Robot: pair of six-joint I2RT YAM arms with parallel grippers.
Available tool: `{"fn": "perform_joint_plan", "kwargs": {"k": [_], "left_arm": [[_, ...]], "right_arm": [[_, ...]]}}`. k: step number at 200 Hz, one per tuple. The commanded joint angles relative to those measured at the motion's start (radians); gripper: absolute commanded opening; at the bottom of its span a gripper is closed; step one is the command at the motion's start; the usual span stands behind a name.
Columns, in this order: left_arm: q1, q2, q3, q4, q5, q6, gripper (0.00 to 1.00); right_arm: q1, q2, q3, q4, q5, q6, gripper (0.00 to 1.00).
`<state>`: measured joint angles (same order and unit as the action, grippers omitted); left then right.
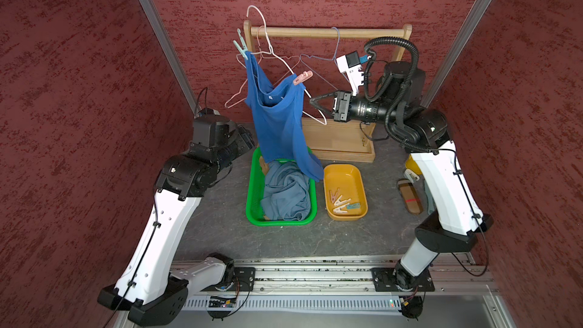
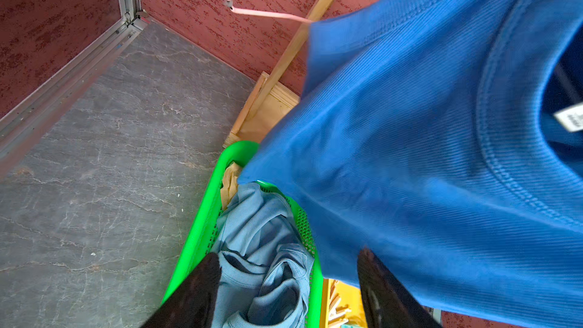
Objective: Remove the clothespins securing tank tops to the hanger
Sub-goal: Place the tank top in the basket.
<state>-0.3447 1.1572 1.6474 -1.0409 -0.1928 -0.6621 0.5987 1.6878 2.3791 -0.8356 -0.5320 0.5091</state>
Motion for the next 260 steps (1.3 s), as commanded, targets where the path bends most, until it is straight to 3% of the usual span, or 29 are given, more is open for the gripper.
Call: {"fn": "perform_joint_plan", "kwargs": {"k": [1,48,86,126,179,221,260], "left_arm": [[-0.014,0.002,0.016,-0.010,-0.010,-0.012,0.70],[-0.110,0.042,0.029,0.002,-0.057,0.012,0.70],[-0.251,0.105,0.081,-0.019,-0.147,0.056,0.71],[-0.350,0.162,0.131,-0.043,-0.237,0.048,0.72],[-0.330,0.171,0.130,-0.035,-0.221,0.024,0.73],[-0.206,0.164,0.109,-0.056,-0.095,-0.003,0.73],[-0.140,0.182,0.047,0.065,0.059,0.051,0.73]], "right_arm": [[0.018,-0.114,-0.165,0.099,0.140,0.004,0.00],[0.064,-0.414,-0.786,0.317,0.278,0.117,0.00],[0.143,-0.505,-1.017,0.360,0.342,0.206,0.00],[0.307,-0.459,-1.114,0.431,0.370,0.234,0.00],[0.331,-0.480,-1.194,0.548,0.363,0.303,0.00],[0.333,-0.496,-1.197,0.557,0.331,0.306,0.00],[0.334,-0.487,-1.196,0.564,0.262,0.295,0.00]]}}
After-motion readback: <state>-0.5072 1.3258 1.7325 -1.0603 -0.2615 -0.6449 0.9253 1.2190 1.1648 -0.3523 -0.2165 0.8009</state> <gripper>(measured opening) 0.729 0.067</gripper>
